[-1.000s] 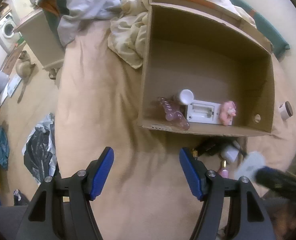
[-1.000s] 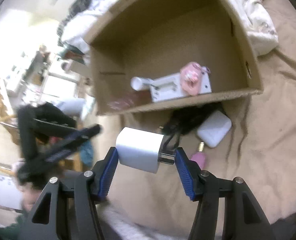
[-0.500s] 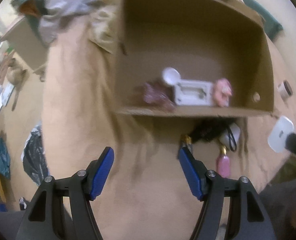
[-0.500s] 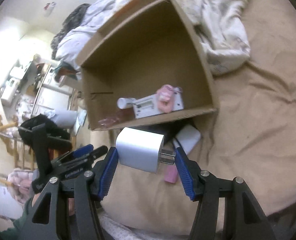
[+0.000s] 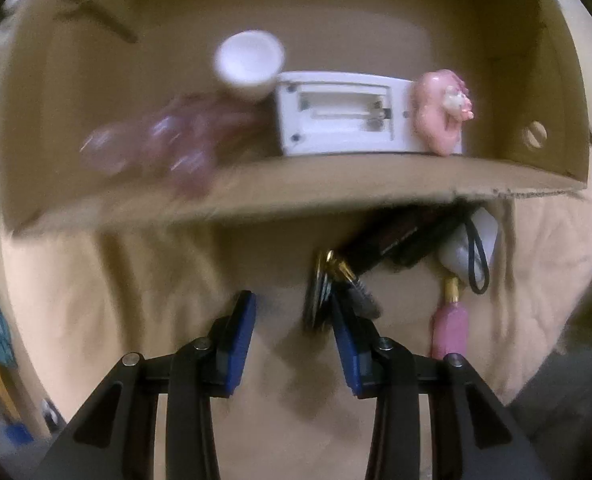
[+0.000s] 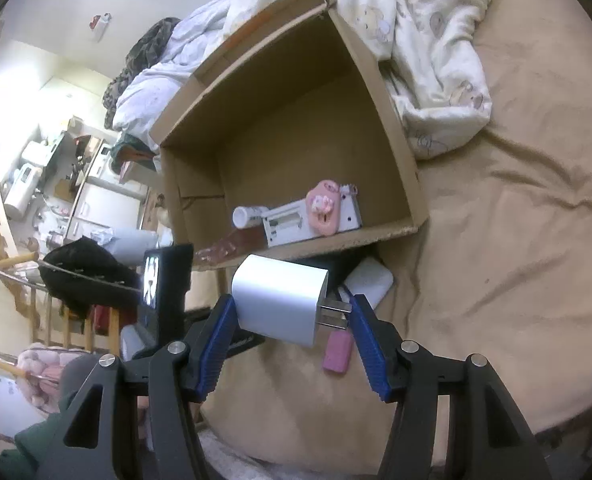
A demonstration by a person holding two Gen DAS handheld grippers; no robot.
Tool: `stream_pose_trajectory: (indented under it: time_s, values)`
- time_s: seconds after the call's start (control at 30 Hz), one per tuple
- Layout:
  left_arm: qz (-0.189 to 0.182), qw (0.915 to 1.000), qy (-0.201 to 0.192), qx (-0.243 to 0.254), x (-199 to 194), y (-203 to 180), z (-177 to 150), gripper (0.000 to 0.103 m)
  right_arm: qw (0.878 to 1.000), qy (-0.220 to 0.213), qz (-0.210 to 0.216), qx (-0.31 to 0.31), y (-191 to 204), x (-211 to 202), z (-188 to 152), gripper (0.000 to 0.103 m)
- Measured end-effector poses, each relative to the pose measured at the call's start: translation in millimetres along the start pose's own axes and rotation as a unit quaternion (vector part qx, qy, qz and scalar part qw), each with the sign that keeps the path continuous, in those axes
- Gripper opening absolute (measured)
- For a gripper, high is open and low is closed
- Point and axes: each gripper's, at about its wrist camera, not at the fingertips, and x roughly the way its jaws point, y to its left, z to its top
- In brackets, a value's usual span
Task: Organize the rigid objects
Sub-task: 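Lift the white charger with the right gripper while the left gripper grasps an AA battery, then lower the charger into the box and open the right gripper while the left carries the battery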
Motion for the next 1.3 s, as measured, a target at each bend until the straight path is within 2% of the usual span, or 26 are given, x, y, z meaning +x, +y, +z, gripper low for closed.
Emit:
stream_pose_trajectory:
  time_s: [0.07,0.1,0.17,0.27,0.5,0.67,0.87,1.07,1.3]
  values:
    - [0.007,0.9999,-0.003,0.011,3.5,-3.7,3.2,0.028,1.000,0.005,-0.002,-0.002,1.1,2.7,0.1,0.062]
    - [0.009,0.9999,-0.004,0.014,3.5,-4.7,4.1,0.017,1.000,0.005,-0.002,-0.003,2.0,3.4,0.3,0.062]
    - [0.012,0.9998,-0.004,0.017,2.2,-5.9,3.5,0.009,1.000,0.005,-0.004,-0.006,3.4,4.2,0.8,0.062]
    - [0.002,0.9999,-0.009,0.006,-3.1,-5.7,0.4,0.009,1.000,0.009,-0.006,-0.009,4.5,7.0,1.2,0.062]
    - [0.011,0.9996,-0.018,-0.016,-22.5,9.6,-24.3,0.009,1.000,0.013,-0.012,-0.019,10.0,10.4,1.4,0.062]
    - [0.031,0.9978,-0.056,-0.019,-52.2,9.8,-39.4,0.009,1.000,0.012,-0.010,-0.027,14.7,9.0,-0.7,0.062]
    - [0.030,0.9925,-0.110,-0.044,-94.4,19.5,-52.2,0.009,0.999,0.004,-0.011,-0.035,18.4,4.6,-1.4,0.062]
    - [0.006,0.9865,-0.158,-0.044,-137.1,25.4,-34.8,0.009,0.999,-0.008,-0.033,-0.043,21.5,1.7,1.3,0.062]
    - [0.025,0.9806,-0.193,-0.025,-164.1,26.0,-6.4,0.009,0.996,-0.035,-0.038,-0.069,36.1,-4.6,17.8,0.062]
